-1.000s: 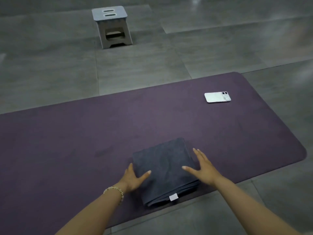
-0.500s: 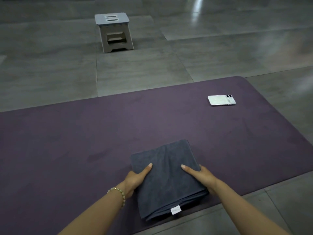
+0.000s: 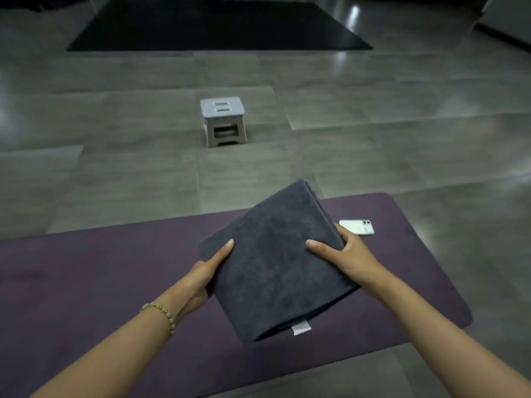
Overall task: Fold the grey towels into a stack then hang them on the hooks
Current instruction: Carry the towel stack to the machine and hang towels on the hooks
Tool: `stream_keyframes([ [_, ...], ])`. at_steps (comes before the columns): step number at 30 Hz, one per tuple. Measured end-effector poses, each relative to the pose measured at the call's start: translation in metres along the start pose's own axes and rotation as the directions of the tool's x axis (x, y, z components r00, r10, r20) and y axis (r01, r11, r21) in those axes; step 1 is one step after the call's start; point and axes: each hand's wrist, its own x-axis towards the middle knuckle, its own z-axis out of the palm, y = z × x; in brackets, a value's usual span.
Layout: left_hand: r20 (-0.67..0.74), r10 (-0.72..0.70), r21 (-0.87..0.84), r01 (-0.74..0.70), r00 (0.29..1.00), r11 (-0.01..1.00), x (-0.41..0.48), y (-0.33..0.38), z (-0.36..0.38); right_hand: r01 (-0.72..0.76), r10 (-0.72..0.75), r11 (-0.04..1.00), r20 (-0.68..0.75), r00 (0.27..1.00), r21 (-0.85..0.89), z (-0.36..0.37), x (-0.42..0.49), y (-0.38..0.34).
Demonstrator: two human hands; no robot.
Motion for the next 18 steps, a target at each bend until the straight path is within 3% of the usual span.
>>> stream_keyframes([
  [3, -0.044, 0.166, 0.016, -0.165, 0.985, 0.986, -0.086, 0.079, 0.01, -0.019, 0.019, 1.0, 0.059, 0.998, 0.012, -0.002, -0.029, -0.09],
  [6, -0.172, 0.419, 0.124, -0.402, 0.891, 0.907, -0.172, 0.152, 0.017, -0.043, 0.039, 0.999, 0.119, 0.992, 0.028, 0.006, -0.06, -0.179],
  [10, -0.153, 0.602, 0.356, -0.525, 0.784, 0.773, -0.28, 0.235, 0.012, 0.182, -0.173, 0.978, 0.096, 0.98, -0.099, 0.034, -0.1, -0.317],
  [13, -0.064, 0.682, 0.535, -0.552, 0.729, 0.64, -0.353, 0.284, -0.006, 0.441, -0.344, 0.863, 0.352, 0.87, -0.247, 0.072, -0.131, -0.412],
  [15, -0.03, 0.721, 0.593, -0.568, 0.693, 0.571, -0.401, 0.31, -0.023, 0.556, -0.337, 0.774, 0.549, 0.765, -0.301, 0.103, -0.15, -0.455],
  [18, -0.08, 0.751, 0.549, -0.6, 0.655, 0.582, -0.474, 0.329, -0.045, 0.604, -0.332, 0.768, 0.672, 0.662, -0.215, 0.145, -0.186, -0.498],
])
